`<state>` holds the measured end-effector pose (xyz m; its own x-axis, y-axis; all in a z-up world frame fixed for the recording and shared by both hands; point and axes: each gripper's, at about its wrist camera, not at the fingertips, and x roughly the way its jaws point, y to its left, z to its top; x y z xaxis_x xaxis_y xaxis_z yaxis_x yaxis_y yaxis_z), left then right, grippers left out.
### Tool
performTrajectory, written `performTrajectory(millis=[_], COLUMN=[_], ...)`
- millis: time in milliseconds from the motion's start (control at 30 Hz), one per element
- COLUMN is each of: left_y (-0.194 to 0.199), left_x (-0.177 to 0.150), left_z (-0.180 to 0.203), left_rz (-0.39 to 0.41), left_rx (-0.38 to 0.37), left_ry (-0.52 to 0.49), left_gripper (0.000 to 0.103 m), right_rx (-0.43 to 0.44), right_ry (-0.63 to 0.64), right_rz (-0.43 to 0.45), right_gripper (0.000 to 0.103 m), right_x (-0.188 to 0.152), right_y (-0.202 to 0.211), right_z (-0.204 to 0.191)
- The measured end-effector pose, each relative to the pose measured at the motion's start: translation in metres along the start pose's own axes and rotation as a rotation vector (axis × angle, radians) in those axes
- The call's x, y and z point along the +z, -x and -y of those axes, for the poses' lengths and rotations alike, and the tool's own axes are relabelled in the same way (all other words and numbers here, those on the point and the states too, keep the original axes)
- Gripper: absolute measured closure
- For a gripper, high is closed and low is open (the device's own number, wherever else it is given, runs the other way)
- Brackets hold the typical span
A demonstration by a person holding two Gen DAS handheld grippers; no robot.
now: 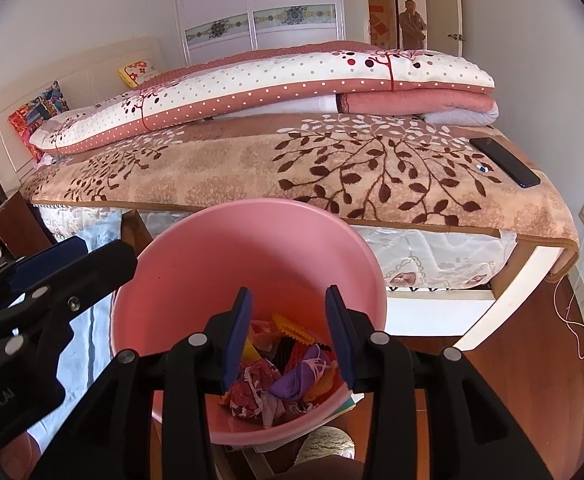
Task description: Collect trash
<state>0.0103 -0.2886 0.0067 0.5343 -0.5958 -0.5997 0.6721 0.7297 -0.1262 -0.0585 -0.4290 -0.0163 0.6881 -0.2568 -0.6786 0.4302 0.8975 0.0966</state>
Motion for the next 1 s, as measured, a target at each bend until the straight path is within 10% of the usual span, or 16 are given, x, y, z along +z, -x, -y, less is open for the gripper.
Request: performTrajectory(millis=[1000], left_y=[0.062], left_x=[-0.004], left_z=[0.014], left_rz=[0.086], left_rx=[0.009], left_ry=[0.003], left_gripper=[0.041], right_rx=[-0.029], right_ry=[0.014], right_rz=[0.145], right_gripper=[0.035], right_x=[-0.012], right_y=[0.083], right_z=[-0.020])
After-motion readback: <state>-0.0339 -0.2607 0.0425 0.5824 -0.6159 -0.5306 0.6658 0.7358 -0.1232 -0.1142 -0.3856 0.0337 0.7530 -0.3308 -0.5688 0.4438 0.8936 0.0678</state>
